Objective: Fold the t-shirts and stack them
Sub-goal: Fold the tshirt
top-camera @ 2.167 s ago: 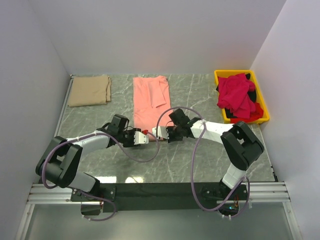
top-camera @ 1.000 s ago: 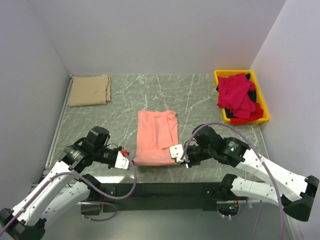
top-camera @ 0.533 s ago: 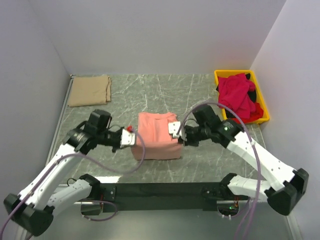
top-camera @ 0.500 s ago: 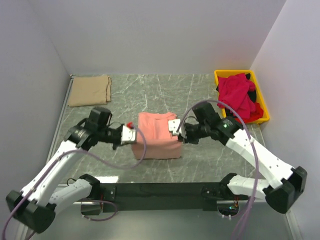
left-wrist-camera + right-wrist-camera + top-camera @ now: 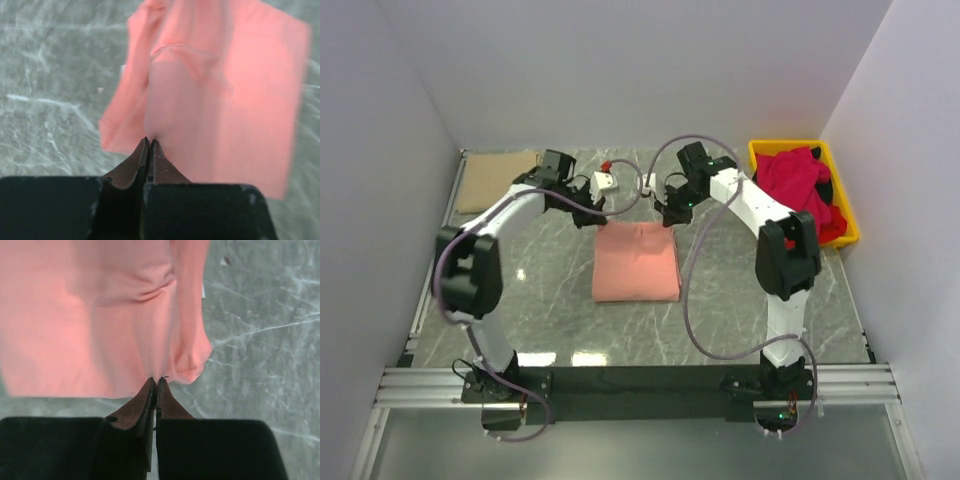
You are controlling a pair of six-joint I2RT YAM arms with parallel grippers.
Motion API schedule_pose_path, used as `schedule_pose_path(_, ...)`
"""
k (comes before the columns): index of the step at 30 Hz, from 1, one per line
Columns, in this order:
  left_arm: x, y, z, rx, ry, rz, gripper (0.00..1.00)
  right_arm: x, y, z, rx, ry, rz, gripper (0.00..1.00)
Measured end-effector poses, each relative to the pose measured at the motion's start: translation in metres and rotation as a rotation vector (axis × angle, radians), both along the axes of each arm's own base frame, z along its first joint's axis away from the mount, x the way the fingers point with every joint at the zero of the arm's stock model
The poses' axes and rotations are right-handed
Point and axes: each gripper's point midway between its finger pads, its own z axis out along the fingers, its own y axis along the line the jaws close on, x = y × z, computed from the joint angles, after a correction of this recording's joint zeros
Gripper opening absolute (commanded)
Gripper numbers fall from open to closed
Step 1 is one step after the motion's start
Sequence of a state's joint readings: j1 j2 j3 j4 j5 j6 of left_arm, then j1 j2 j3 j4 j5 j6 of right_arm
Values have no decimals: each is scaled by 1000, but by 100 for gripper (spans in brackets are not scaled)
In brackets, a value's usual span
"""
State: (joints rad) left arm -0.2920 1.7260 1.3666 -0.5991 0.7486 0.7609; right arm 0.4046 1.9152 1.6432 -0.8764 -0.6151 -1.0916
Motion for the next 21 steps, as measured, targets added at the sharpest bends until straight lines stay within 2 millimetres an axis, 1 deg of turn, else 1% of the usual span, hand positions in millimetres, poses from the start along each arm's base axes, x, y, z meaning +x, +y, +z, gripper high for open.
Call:
schedule_pose_path(1,13,-1,-11,8,18,21,4,13,2,-12,-10,13,-7,1)
schedule_pose_path(2,24,-1,-26,19,42,40,6,22,3,-24,-23,29,-15,1)
schedule_pose_path(3,32,0,-41,35,72,61,7,28,2,-34,-36,41,-25,3)
schedule_pose_path(4,37,1,-53,47,100,80,15,32,0,-45,-50,64,-38,5)
schedule_pose_path(5,42,4,-66,64,130,102,20,35,-1,-54,-65,84,-51,8)
schedule_pose_path(6,47,5,-77,75,157,121,23,39,-1,-60,-77,94,-66,19)
schedule_pose_path(7,51,6,-87,86,183,143,30,42,-2,-64,-87,107,-82,23)
schedule_pose_path(9,57,11,-101,94,221,179,34,48,-4,-67,-98,117,-113,29)
schedule_pose_path(11,57,14,-103,86,247,205,36,51,-5,-65,-98,124,-142,29)
schedule_pose_path(14,63,21,-94,53,251,238,37,51,-5,-62,-91,146,-181,29)
schedule_pose_path(16,64,26,-88,31,260,263,37,48,-6,-61,-88,177,-211,29)
schedule_pose_path(20,54,38,-71,-31,293,316,38,38,-2,-55,-69,260,-267,28)
schedule_pose_path(21,49,41,-68,-43,304,329,38,36,-1,-55,-63,281,-284,30)
